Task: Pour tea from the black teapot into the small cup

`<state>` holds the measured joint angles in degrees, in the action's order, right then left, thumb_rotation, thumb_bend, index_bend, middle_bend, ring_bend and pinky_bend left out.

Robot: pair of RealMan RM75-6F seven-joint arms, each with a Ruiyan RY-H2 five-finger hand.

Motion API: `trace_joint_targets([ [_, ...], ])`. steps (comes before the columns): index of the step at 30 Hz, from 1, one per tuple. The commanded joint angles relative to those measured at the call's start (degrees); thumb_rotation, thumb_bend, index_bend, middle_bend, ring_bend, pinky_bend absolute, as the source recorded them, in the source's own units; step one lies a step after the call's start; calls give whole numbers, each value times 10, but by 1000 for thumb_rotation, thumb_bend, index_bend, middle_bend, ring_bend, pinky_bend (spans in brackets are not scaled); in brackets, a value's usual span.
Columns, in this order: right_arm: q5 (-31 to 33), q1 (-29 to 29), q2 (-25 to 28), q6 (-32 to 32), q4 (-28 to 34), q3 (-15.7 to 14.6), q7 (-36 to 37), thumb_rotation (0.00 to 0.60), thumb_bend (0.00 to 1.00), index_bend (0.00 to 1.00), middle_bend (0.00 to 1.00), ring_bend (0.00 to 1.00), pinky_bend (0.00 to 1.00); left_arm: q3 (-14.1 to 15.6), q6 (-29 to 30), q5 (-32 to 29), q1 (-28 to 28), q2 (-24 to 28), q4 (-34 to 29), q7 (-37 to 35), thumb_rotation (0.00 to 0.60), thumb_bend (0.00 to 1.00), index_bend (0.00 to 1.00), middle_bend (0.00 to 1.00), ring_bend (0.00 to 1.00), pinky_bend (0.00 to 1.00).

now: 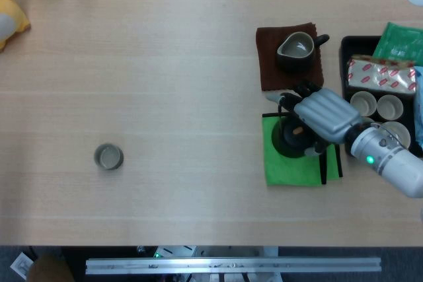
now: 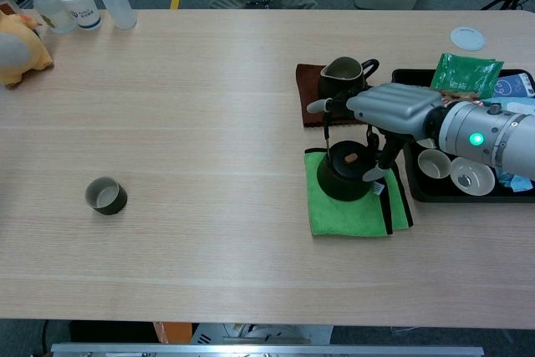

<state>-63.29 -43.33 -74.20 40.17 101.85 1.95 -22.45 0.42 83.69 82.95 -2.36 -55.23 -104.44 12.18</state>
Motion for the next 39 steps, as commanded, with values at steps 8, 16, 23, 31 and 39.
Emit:
trace_joint_targets([
  [8,-6,-9,-6,2,6,-9,9,600,0,40,195,69,53,0,-5,-1,-2,0,2,0,600,278,230,306,283,206],
  [16,-22,-19,-7,-8,19,-20,18,600,0,40,196,69,53,2,0,-6,5,4,4,-5,600,278,230,304,283,206],
  [23,-35,-20,2,-6,30,-34,19,600,0,40,196,69,53,2,-3,-6,4,4,6,-6,600,278,230,302,283,206],
  [31,-33,-26,-1,-11,27,-45,13,600,0,40,196,71,52,3,-5,-5,4,3,6,-6,600,278,230,301,283,206],
  [39,-44,-30,0,-15,31,-52,20,600,0,40,199,75,53,4,-3,-4,6,4,4,-5,600,278,230,301,283,206],
])
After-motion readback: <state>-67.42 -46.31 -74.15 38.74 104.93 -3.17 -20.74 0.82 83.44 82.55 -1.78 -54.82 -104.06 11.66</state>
